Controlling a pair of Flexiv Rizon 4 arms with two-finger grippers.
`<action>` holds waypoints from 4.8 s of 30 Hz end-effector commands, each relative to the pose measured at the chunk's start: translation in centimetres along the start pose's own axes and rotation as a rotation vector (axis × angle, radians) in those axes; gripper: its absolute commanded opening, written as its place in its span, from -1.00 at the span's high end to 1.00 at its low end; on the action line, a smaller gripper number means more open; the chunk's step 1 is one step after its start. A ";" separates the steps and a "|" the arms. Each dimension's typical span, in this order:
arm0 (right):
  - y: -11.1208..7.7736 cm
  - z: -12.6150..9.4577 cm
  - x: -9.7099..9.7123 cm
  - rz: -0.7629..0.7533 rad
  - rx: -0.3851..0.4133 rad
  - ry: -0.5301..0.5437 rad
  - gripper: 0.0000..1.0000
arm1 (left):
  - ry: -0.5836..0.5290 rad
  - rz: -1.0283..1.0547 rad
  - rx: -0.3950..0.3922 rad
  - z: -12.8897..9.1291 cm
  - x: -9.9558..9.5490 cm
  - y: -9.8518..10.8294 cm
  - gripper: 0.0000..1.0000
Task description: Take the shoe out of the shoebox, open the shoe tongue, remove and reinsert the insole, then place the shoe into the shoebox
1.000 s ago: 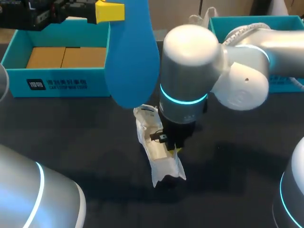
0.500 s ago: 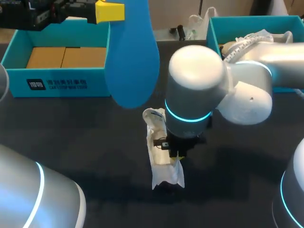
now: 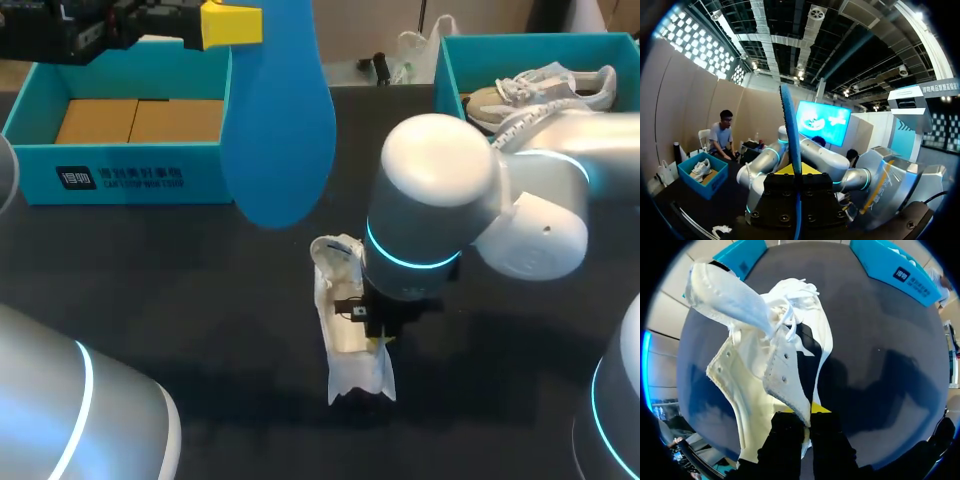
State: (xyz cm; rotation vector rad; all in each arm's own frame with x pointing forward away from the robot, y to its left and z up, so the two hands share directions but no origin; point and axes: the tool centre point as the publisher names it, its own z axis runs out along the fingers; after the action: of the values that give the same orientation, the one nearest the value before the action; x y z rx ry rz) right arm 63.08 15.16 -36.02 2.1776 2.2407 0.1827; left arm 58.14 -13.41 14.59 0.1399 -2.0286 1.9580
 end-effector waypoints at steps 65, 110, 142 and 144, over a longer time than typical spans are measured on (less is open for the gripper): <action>2.6 -10.7 -3.5 -0.100 -0.047 0.643 -1.00 | 0.002 0.000 -0.004 0.1 -0.1 -0.1 1.00; 8.5 -22.5 1.7 0.096 -0.053 1.314 -1.00 | -0.007 0.173 -0.036 0.1 -1.0 0.8 1.00; 8.7 -22.8 1.7 0.109 -0.056 1.323 -1.00 | -0.048 1.699 -0.489 0.1 -6.2 9.9 1.00; 8.7 -22.8 1.7 0.109 -0.056 1.323 -1.00 | -0.048 1.699 -0.489 0.1 -6.2 9.9 1.00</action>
State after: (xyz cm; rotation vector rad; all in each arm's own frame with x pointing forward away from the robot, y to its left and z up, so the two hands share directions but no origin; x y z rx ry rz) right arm 69.60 15.09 -12.49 2.4162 2.3446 2.1770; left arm 62.03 -14.18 3.84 -1.3821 -2.5878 2.0023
